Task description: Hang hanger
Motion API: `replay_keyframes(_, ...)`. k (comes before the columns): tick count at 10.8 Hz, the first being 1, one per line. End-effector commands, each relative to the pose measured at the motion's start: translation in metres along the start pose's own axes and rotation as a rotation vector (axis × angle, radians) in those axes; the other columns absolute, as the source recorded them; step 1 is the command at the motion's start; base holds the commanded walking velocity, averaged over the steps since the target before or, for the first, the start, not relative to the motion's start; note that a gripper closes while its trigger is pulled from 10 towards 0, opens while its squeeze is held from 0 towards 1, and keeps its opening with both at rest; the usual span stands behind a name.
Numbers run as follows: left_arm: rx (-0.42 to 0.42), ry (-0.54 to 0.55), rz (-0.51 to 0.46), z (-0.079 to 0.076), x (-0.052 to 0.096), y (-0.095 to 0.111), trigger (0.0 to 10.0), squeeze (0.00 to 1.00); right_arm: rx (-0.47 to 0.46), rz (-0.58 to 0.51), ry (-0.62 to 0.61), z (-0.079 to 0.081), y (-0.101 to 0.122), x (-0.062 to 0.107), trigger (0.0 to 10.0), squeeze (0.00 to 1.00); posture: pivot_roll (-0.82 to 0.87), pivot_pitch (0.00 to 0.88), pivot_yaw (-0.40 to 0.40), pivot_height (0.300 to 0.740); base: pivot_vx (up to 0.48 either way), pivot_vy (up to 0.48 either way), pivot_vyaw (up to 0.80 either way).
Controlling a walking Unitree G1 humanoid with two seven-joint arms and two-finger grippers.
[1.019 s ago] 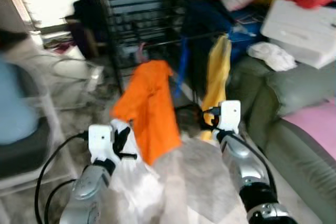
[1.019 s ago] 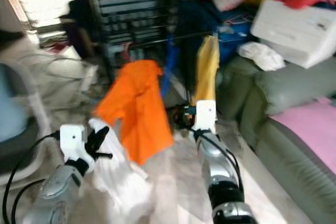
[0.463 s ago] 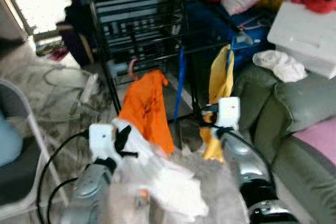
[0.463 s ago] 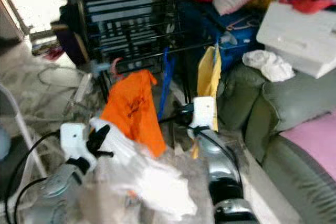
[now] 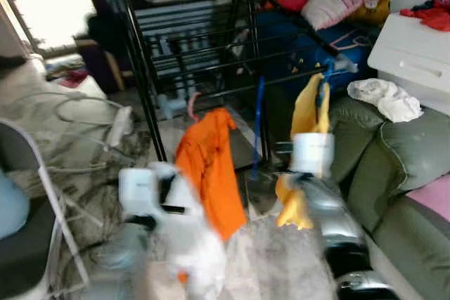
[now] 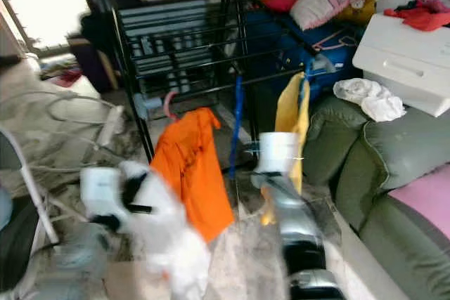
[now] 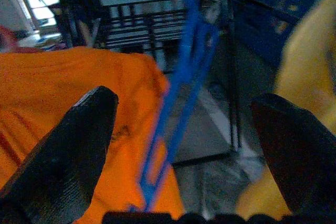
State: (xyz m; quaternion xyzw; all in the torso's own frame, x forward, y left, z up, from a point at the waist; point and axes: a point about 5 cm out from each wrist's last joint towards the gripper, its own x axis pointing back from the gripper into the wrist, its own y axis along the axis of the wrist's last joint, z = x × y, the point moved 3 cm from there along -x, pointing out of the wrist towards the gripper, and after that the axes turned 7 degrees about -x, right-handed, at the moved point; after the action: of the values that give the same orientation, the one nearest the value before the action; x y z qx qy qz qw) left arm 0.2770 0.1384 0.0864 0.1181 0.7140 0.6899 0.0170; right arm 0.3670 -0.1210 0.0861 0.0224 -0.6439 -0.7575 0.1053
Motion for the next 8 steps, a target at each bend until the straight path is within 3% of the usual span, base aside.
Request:
replay_keyframes(1,-0.007,-0.014,-0.041,-0.006,0.0,0.012,10.0,0.0,0.02,-0.018,-0.02,-0.009,0.009,-0.001,10.0,0.0,0.03,0.005,0.024,0.74,0.0,0.0,0.0)
replay_keyframes(6,-0.004,-0.021,-0.032,-0.012,0.0,0.008,10.0,0.0,0.031,-0.003,-0.003,0.004,0.017,-0.014,10.0,0.0,0.02,0.011,0.013,0.74,0.0,0.0,0.0)
replay_keyframes(8,-0.005,-0.033,-0.026,-0.015,-0.001,0.007,10.0,0.0,0.049,0.045,-0.063,-0.002,0.018,-0.022,10.0,0.0,0.01,0.014,0.014,0.74,0.0,0.0,0.0)
